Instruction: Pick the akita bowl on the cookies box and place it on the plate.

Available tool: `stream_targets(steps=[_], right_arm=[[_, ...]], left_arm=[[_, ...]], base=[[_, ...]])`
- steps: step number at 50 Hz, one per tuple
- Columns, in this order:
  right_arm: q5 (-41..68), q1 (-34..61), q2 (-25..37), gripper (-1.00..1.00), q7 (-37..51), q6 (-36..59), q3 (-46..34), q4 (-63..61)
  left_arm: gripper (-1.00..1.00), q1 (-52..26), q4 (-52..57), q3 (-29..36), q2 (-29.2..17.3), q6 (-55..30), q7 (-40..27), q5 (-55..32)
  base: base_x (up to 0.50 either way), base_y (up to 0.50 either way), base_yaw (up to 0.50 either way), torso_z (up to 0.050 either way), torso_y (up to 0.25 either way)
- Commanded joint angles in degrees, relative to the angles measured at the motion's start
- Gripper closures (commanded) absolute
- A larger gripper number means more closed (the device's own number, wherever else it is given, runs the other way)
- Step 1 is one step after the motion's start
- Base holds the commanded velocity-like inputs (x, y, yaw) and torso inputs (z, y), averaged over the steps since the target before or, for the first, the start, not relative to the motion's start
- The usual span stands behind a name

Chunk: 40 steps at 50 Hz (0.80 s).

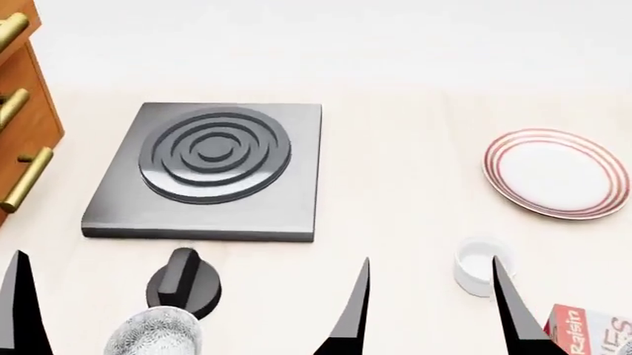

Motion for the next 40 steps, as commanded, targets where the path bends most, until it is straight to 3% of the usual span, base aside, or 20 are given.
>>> stream_targets(steps=[1, 15, 22, 40], right_arm=[[1.1, -0.1, 0.3, -1.00, 0.4, -0.5, 0.2, 0.1], [1.3, 0.3, 0.8, -1.00, 1.2, 0.2, -0.4, 0.1], [4.5, -1.3, 0.7, -1.00, 1.0, -5.0, 1.0, 0.2], [6.3, -1.5, 1.5, -1.00, 1.9, -6.3, 1.5, -0.6]], left_arm=[[-1.00, -1.2, 0.0, 2.7, -4.0, 2.1, -4.5, -2.4], [-1.00, -2.8, -0.2, 5.8, -7.7, 4.5, -8.5, -3.8], [-1.00, -3.4, -0.2, 6.8, -8.8, 5.0, -9.6, -4.2], [-1.00, -4.3, -0.9, 8.7, -10.1, 6.4, -11.1, -4.1]], base=[[0.50, 0.00, 0.00, 0.000, 0.000], [0.50, 0.00, 0.00, 0.000, 0.002], [0.00, 0.00, 0.00, 0.000, 0.000], [0.00, -0.49, 0.00, 0.000, 0.000]])
